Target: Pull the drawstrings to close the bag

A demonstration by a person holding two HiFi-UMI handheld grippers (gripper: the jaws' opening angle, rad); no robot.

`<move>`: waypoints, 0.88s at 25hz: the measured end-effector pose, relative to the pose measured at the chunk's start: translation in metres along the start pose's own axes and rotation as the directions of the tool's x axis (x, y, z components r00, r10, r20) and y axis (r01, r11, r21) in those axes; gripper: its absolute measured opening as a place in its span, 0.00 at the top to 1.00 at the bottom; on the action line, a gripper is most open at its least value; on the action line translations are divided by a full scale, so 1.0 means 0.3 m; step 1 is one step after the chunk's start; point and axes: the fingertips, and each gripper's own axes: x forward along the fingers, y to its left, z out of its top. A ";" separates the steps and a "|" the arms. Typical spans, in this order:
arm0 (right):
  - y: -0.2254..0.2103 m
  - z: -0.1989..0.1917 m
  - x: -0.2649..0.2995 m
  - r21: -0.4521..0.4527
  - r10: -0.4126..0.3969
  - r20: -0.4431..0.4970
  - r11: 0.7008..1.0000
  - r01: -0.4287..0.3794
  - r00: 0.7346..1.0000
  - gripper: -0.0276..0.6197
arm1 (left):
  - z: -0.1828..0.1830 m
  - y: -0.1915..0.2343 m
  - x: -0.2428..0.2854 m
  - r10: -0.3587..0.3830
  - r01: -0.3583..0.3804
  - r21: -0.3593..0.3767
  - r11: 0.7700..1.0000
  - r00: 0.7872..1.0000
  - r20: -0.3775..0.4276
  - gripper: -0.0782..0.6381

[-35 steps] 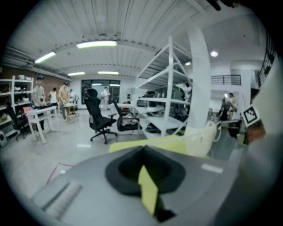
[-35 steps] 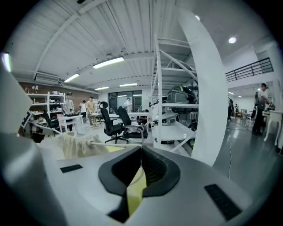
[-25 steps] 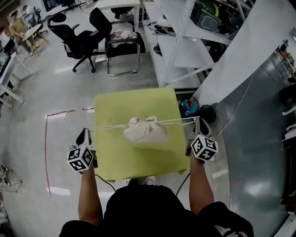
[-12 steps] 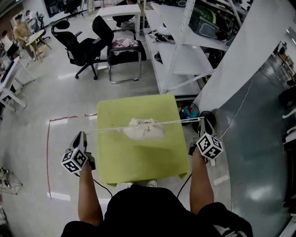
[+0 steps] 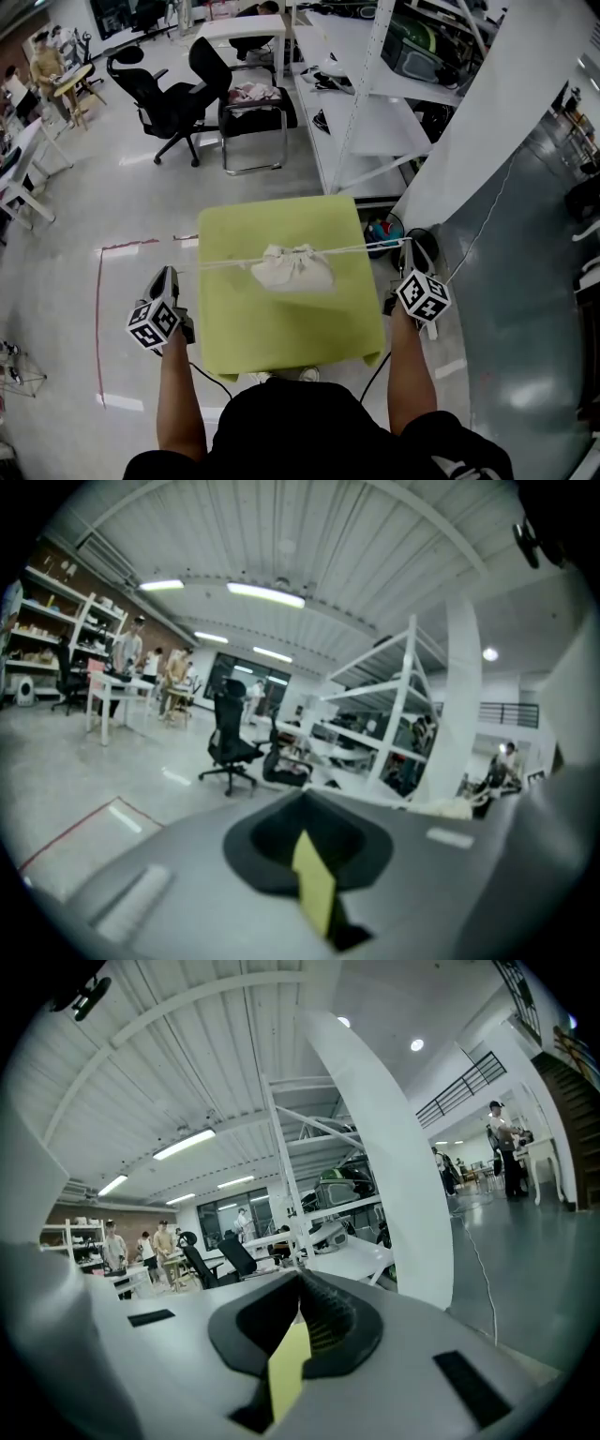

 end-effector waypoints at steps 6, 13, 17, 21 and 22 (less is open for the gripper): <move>0.044 0.005 0.079 -0.129 0.034 -0.015 0.991 -0.035 0.999 0.94 | 0.049 -0.048 0.109 -0.022 0.023 0.101 0.995 1.000 -0.007 0.88; 0.154 0.119 0.273 -0.261 0.063 0.011 0.964 -0.058 0.998 0.94 | 0.224 -0.124 0.297 -0.045 0.038 0.202 0.979 0.999 0.031 0.88; 0.221 0.248 0.299 -0.306 0.091 0.089 0.950 -0.059 0.992 0.94 | 0.336 -0.196 0.321 -0.072 0.045 0.270 0.962 0.993 0.093 0.88; 0.280 0.298 0.274 -0.383 0.118 0.129 0.922 -0.060 0.985 0.94 | 0.340 -0.227 0.309 -0.074 0.040 0.314 0.949 0.993 0.096 0.88; 0.289 0.279 0.272 -0.396 0.125 0.117 0.916 -0.069 0.985 0.94 | 0.312 -0.228 0.311 -0.074 0.046 0.318 0.947 0.994 0.078 0.88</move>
